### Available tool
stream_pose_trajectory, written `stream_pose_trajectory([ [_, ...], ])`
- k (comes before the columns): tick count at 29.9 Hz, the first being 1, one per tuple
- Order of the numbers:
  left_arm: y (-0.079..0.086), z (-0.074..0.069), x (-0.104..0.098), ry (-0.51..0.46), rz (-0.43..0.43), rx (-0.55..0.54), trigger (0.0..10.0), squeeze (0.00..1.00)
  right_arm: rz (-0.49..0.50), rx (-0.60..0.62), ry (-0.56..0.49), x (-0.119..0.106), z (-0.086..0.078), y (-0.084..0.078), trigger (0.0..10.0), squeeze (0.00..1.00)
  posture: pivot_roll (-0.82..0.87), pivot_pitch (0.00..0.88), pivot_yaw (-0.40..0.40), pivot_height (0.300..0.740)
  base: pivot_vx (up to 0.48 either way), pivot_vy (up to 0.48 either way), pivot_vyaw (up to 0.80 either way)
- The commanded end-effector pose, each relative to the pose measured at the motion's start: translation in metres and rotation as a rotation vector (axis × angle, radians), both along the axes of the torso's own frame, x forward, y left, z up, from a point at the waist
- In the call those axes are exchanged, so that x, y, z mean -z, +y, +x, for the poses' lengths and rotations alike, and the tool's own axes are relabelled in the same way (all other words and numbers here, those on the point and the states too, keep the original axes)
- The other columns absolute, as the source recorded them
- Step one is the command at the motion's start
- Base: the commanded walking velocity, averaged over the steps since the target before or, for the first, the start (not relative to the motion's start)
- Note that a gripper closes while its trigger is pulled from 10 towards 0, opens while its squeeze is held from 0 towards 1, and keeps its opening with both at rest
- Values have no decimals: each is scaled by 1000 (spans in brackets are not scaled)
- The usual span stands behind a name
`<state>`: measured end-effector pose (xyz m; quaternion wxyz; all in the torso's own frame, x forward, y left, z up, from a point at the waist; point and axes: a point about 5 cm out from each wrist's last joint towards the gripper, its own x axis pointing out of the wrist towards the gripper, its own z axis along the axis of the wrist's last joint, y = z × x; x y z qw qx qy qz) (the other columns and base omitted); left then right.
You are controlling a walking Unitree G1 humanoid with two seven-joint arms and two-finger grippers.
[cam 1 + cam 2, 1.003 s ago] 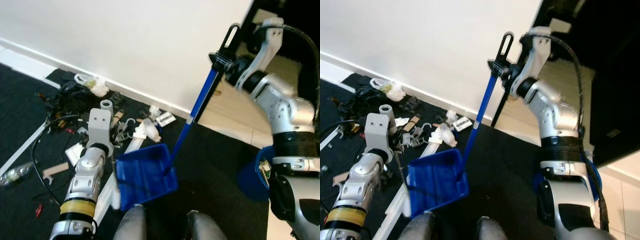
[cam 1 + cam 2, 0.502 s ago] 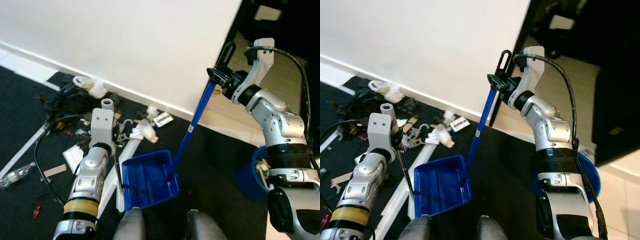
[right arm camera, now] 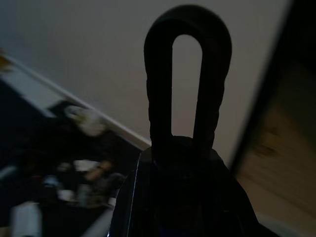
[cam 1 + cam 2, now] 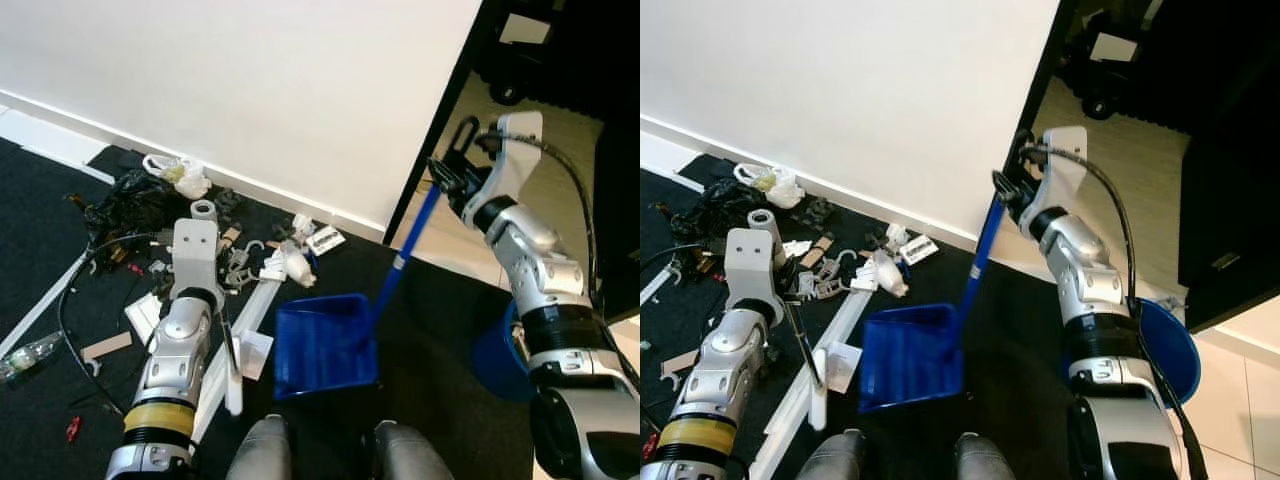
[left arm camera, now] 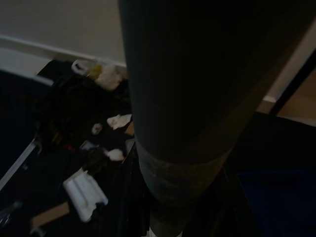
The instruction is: Sweep floor
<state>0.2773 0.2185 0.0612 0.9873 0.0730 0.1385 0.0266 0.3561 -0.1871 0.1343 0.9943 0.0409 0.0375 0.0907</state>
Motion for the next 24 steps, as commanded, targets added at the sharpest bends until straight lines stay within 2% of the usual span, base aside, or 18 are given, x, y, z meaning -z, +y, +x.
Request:
stream_pose_trajectory([
  [1,5,0,-2,-11,16,-6,10000,0,-1,73,-11,2,-2,-16,10000,0,114,40,-99,740,0,0,0],
  [5,6,0,-3,-16,12,-12,10000,0,1,105,9,10,-5,-21,10000,0,115,38,-101,740,0,0,0],
  [7,5,2,-5,-28,3,-10,10000,0,-5,115,35,21,-8,-23,10000,0,114,35,-101,740,0,0,0],
  [8,3,4,-6,-26,-2,-1,10000,0,3,126,81,36,-14,-23,10000,0,112,33,-96,740,0,0,0],
  [15,0,6,-6,-18,-15,13,10000,0,27,175,135,56,-22,-27,10000,0,112,31,-94,740,0,0,0],
  [16,-1,7,-7,-21,-18,23,10000,0,49,219,169,69,-30,-32,10000,0,112,31,-94,740,0,480,0],
  [17,0,8,-7,-22,-19,26,10000,0,54,231,178,73,-33,-34,10000,0,114,34,-89,740,0,480,0],
  [24,0,8,-8,-17,-13,44,10000,0,64,247,175,76,-35,-35,10000,0,115,40,-80,740,0,480,0],
])
